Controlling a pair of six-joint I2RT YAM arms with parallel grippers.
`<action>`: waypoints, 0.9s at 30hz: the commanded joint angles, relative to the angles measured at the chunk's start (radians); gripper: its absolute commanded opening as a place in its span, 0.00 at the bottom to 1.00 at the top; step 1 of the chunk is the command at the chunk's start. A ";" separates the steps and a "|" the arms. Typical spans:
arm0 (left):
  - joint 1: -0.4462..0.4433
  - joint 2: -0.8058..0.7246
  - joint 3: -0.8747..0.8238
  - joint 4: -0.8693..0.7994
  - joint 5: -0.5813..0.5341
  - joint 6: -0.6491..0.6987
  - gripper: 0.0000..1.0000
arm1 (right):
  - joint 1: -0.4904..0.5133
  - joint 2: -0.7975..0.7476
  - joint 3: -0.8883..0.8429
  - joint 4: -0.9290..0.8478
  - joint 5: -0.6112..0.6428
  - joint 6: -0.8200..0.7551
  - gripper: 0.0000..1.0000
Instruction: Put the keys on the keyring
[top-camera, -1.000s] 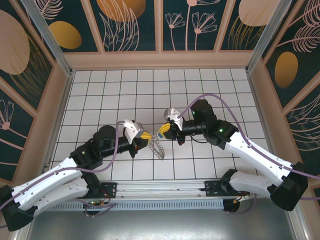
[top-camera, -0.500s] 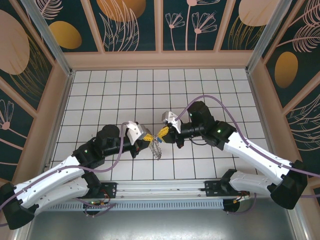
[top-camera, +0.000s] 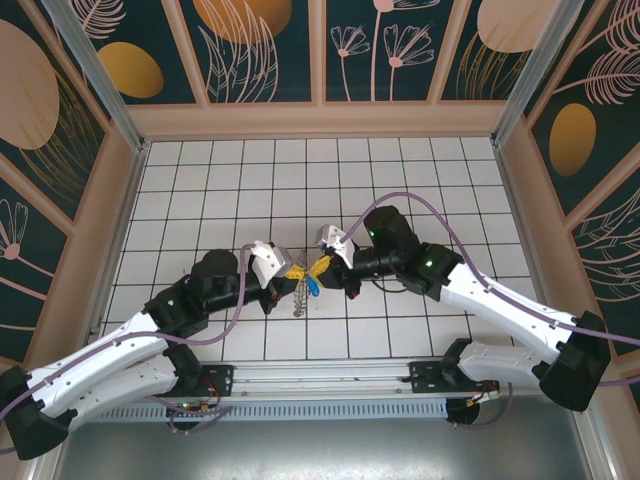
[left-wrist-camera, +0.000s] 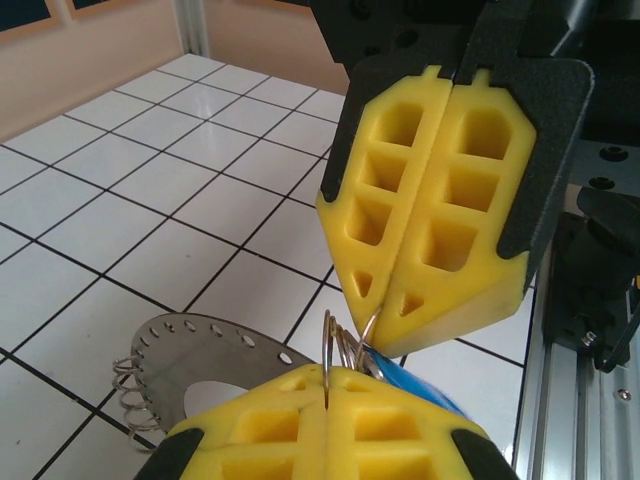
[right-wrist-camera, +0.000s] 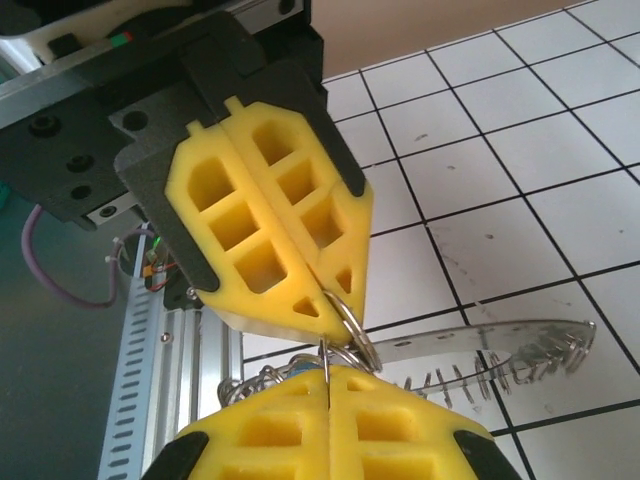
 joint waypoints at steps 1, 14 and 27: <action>-0.006 -0.019 0.013 0.044 0.008 0.014 0.00 | 0.008 -0.025 0.004 0.084 0.060 0.051 0.00; -0.008 -0.012 0.014 0.035 -0.029 0.014 0.00 | 0.022 -0.055 0.034 0.011 0.158 0.046 0.00; -0.008 -0.011 0.014 0.033 -0.039 0.015 0.00 | 0.051 -0.028 0.042 0.020 0.106 0.050 0.00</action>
